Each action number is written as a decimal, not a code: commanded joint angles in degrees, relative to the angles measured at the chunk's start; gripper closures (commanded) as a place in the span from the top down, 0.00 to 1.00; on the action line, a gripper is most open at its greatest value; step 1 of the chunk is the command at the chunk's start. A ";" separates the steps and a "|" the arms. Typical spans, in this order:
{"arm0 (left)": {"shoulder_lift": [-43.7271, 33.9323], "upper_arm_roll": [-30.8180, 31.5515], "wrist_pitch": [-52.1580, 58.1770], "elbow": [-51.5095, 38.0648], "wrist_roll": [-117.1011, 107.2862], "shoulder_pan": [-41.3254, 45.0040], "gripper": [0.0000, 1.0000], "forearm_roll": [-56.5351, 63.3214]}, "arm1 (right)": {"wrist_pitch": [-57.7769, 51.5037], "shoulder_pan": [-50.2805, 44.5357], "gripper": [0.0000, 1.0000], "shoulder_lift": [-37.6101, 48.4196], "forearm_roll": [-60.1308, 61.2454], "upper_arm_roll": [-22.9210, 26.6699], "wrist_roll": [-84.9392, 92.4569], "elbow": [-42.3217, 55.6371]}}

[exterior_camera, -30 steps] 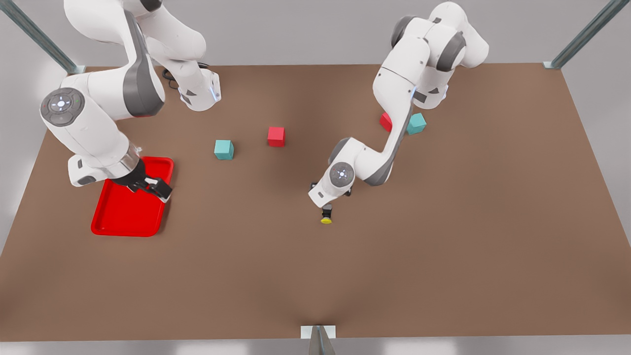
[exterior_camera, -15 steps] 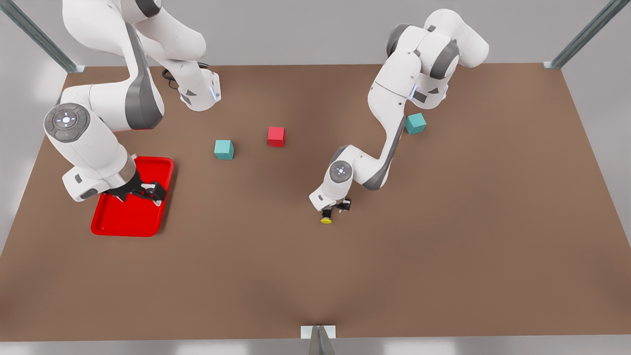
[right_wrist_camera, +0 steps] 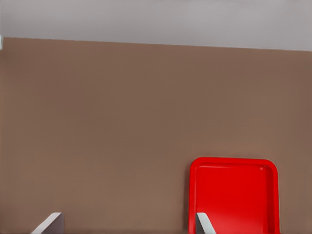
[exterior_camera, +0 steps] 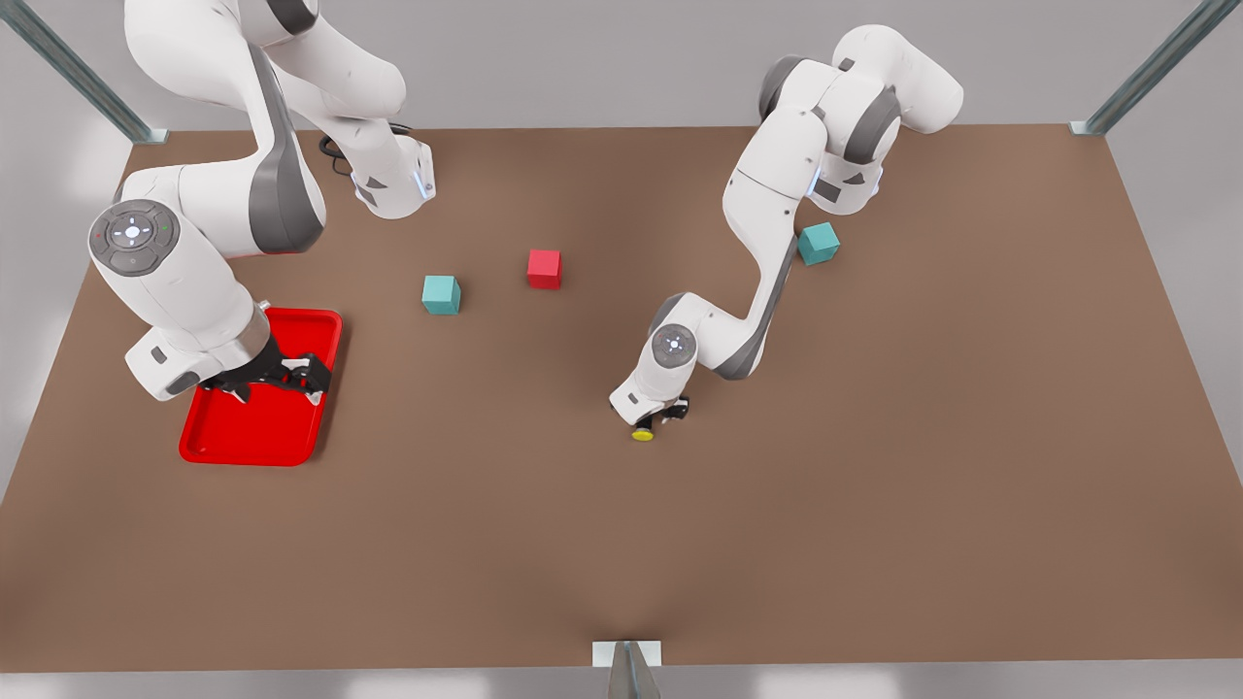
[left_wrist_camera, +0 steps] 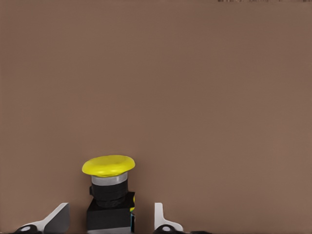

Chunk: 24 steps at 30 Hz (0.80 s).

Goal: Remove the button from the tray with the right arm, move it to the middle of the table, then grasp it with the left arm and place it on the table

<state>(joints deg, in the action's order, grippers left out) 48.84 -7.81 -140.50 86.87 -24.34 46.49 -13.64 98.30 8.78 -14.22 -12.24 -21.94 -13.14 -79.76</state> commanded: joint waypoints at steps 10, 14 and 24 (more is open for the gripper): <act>-0.07 0.07 0.06 -0.12 -2.90 0.18 0.52 -0.07 | 0.40 -1.22 1.00 -0.11 -0.07 -0.21 3.99 0.04; -0.15 -0.02 0.41 -0.21 -2.81 0.36 0.52 0.28 | 0.40 -1.14 1.00 -0.11 -0.07 -0.21 3.73 0.04; -1.21 -1.25 9.81 -2.31 -2.73 0.45 0.52 7.31 | 0.40 -1.05 1.00 -0.11 -0.16 -0.21 3.73 -0.05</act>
<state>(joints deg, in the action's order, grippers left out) 47.81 -8.91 -137.48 85.24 -26.51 46.99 -10.14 98.69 7.74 -14.39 -12.44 -22.11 -10.36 -79.83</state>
